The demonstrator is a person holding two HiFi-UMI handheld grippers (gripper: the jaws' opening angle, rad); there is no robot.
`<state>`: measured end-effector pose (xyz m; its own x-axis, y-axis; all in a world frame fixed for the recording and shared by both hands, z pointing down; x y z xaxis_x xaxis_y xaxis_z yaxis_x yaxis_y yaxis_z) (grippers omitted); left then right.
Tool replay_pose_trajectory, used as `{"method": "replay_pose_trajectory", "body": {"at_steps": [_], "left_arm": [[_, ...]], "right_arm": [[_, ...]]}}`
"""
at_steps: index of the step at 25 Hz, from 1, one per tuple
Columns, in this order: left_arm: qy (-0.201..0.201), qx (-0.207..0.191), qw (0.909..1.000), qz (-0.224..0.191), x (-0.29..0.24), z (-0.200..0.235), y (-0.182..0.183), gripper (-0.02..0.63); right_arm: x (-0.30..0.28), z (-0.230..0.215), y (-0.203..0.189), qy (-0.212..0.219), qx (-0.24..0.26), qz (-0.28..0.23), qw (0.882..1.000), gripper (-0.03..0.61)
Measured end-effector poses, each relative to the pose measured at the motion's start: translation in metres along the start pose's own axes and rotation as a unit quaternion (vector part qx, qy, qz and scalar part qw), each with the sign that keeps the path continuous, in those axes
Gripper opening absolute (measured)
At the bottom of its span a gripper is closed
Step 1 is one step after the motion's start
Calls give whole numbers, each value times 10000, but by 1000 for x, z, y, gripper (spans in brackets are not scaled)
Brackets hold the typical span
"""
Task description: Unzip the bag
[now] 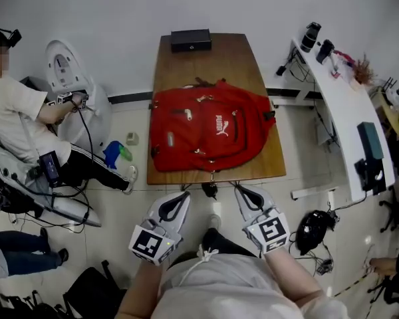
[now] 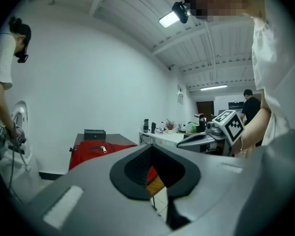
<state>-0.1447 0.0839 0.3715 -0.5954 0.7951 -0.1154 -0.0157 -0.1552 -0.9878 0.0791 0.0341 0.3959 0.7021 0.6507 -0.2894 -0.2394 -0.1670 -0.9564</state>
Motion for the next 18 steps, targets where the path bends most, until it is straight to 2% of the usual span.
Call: {"method": "replay_pose_trajectory", "body": {"at_steps": [7, 16, 18], "left_arm": [[239, 304, 9985, 386, -54, 41, -21, 6], [-250, 401, 9954, 839, -91, 74, -50, 6], [-311, 339, 9933, 1061, -98, 81, -62, 6]], "right_arm": [[-51, -38, -12, 232, -431, 797, 9956, 8], [-96, -35, -45, 378, -1010, 1552, 9820, 25], [-109, -28, -57, 520, -1119, 1851, 9750, 75]]}}
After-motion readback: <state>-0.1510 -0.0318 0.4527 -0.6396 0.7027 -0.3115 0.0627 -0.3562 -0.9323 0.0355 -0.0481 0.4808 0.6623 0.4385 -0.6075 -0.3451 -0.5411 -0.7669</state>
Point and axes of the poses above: the fingertips, and each gripper's own axes: x backward along the fingers, z to its left, y out of its top, the point moved 8 cm from there along x, backward along the fingers, and after that the axes turned 1 degree about -z, right-handed, at the moved point
